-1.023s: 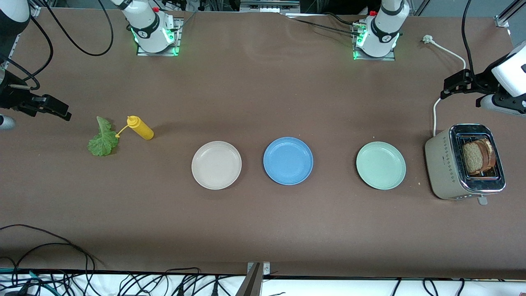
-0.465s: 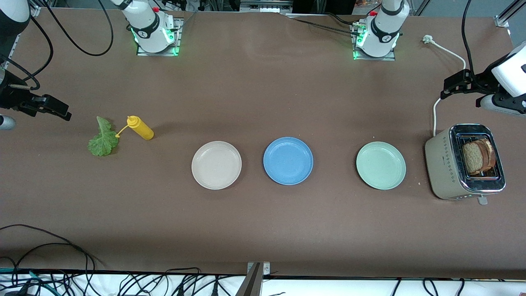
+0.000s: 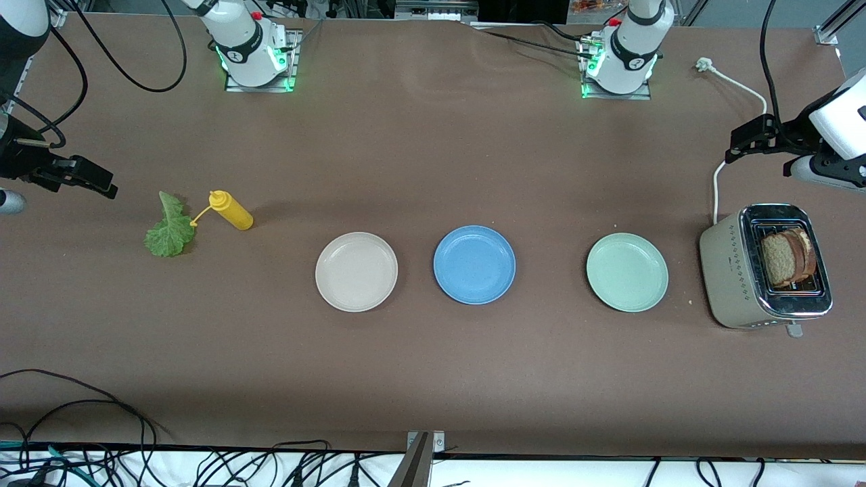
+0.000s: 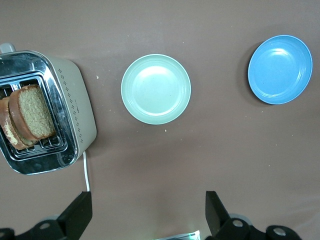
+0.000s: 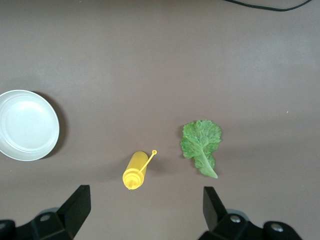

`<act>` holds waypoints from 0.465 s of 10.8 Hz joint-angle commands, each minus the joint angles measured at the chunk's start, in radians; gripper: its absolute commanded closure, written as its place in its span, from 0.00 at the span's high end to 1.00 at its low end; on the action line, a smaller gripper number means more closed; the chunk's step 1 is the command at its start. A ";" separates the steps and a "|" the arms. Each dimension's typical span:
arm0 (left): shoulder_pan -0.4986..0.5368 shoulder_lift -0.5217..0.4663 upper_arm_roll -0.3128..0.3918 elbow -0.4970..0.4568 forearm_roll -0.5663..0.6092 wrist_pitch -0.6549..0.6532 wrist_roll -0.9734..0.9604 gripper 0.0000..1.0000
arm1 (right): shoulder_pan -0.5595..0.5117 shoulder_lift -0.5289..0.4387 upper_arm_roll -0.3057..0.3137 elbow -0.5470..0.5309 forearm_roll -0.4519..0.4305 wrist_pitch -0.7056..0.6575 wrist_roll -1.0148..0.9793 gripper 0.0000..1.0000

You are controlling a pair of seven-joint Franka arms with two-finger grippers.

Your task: Make sandwich in blue plate with both arms

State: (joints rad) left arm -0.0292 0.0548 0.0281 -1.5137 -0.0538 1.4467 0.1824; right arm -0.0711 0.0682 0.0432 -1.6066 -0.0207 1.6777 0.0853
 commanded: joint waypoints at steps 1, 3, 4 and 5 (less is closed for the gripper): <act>0.002 0.013 0.001 0.032 0.018 -0.017 0.019 1.00 | 0.008 0.001 -0.006 0.010 0.004 -0.010 0.004 1.00; 0.000 0.013 0.001 0.032 0.018 -0.019 0.019 1.00 | 0.008 0.001 -0.006 0.010 0.004 -0.009 0.002 1.00; 0.002 0.013 0.001 0.030 0.018 -0.019 0.019 1.00 | 0.008 0.001 -0.006 0.010 0.004 -0.009 0.002 1.00; 0.005 0.013 0.004 0.030 0.018 -0.019 0.019 1.00 | 0.008 0.001 -0.006 0.010 0.004 -0.009 0.004 1.00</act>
State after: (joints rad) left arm -0.0292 0.0548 0.0281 -1.5137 -0.0538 1.4467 0.1824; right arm -0.0711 0.0682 0.0432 -1.6066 -0.0207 1.6777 0.0853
